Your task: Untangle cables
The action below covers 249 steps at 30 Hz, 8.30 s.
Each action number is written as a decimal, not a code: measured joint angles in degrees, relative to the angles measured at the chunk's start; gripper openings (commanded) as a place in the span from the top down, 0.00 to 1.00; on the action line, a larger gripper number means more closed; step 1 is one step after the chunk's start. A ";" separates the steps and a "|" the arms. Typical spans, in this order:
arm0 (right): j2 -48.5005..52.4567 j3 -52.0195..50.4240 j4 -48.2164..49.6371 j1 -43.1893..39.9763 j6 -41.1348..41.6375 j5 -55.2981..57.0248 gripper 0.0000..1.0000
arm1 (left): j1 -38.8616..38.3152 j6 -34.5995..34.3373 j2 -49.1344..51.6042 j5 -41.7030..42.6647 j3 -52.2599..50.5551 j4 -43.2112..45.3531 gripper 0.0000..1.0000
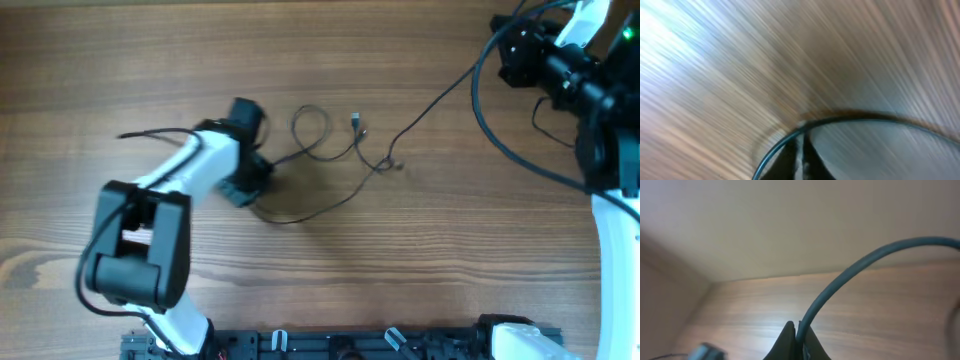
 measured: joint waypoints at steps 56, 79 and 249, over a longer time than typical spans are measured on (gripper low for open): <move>33.33 2.78 42.66 -12.66 -34.05 49.27 0.96 | -11.91 5.14 0.44 -6.97 -0.72 17.09 0.95; 45.57 2.62 15.89 -4.76 -19.32 32.30 0.00 | -11.98 5.16 0.46 -6.08 -0.92 18.80 0.96; 46.90 -3.93 15.04 15.43 -34.84 21.24 0.66 | 13.25 13.20 -23.21 -1.14 2.49 -4.39 0.00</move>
